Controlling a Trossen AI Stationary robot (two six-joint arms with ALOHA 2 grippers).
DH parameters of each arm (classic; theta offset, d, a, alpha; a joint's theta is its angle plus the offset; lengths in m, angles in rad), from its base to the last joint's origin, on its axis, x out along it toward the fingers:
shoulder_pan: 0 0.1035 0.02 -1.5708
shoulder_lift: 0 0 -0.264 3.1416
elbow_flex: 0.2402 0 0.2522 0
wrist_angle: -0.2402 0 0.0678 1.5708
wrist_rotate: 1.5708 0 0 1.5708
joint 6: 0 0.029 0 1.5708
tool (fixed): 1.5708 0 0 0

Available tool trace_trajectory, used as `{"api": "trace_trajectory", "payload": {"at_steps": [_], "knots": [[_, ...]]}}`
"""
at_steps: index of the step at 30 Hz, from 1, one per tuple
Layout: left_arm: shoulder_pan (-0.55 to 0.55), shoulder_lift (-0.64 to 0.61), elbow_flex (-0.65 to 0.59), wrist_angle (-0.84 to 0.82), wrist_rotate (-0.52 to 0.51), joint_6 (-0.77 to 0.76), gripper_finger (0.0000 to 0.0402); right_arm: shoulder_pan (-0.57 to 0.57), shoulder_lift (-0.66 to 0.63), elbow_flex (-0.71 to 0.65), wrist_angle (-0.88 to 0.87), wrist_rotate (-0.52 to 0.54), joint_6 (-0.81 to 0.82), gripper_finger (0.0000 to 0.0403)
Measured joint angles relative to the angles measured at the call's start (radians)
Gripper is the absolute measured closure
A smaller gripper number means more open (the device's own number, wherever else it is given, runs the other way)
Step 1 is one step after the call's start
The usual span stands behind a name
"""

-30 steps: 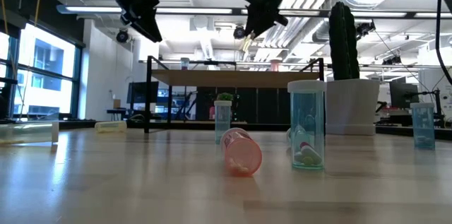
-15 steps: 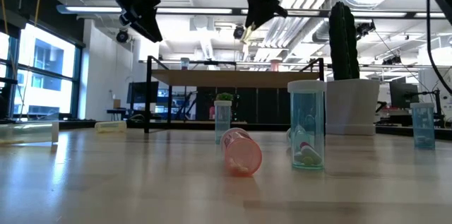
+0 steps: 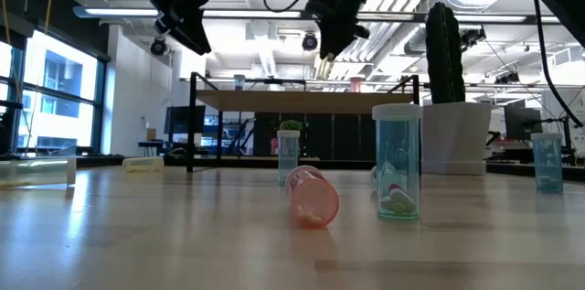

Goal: Pick and place medicine bottles onto shelf by color
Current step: Put the yellow pill bottle on the shelf

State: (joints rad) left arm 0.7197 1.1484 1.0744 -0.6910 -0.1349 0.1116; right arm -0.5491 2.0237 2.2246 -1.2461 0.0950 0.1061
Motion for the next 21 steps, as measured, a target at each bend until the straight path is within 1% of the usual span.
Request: {"api": "trace_trajectory", "payload": {"at_steps": [10, 21], "knots": [[0.000, 0.000, 0.000, 0.000, 0.001, 0.003, 0.0206, 0.010, 0.063, 0.000, -0.045, -0.001, -0.021, 0.0295], [0.000, 0.000, 0.000, 0.000, 0.001, 0.003, 0.0206, 0.006, 0.072, 0.000, -0.045, 0.017, -0.036, 0.0295]]}}
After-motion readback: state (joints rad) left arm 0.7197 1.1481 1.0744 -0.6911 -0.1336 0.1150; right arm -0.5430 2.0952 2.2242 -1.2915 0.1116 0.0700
